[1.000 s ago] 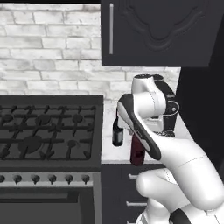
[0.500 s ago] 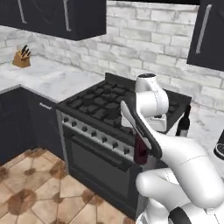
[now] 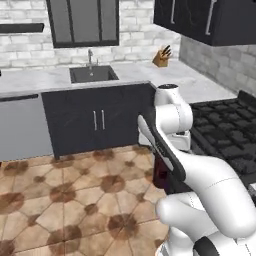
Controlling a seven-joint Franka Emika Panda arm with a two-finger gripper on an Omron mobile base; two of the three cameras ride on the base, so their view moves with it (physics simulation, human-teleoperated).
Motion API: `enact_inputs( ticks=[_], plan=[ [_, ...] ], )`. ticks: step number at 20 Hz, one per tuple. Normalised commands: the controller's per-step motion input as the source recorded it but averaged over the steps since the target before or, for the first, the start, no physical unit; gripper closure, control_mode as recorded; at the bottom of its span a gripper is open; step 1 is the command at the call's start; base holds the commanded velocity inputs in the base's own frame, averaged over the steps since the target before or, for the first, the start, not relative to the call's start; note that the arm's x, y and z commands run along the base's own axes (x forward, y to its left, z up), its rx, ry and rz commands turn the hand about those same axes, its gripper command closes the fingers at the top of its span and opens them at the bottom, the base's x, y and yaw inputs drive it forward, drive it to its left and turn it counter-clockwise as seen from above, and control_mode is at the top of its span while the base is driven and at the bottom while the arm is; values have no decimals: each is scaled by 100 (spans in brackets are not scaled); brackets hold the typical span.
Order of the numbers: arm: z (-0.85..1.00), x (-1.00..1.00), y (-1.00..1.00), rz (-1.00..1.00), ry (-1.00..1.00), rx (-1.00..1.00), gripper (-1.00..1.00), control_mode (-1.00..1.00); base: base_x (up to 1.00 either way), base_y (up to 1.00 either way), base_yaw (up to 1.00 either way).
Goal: There is a wine glass and glass cup on the dining counter. Place the wine bottle next to the wine glass and the juice bottle next to the glass cup.
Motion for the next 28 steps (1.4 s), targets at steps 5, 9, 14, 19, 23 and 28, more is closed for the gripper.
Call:
enact_inputs(
  ticks=[5,9,14,19,23,28],
  plan=[
    [0,0,0,0,0,0,100,100,0,0,100],
    [0,0,0,0,0,0,100,100,2,0,100],
    [0,0,0,0,0,0,100,100,11,0,99],
    [0,0,0,0,0,0,100,100,16,0,94],
    [0,0,0,0,0,0,100,100,28,-5,80],
    [0,0,0,0,0,0,100,100,51,-12,56]
  ],
)
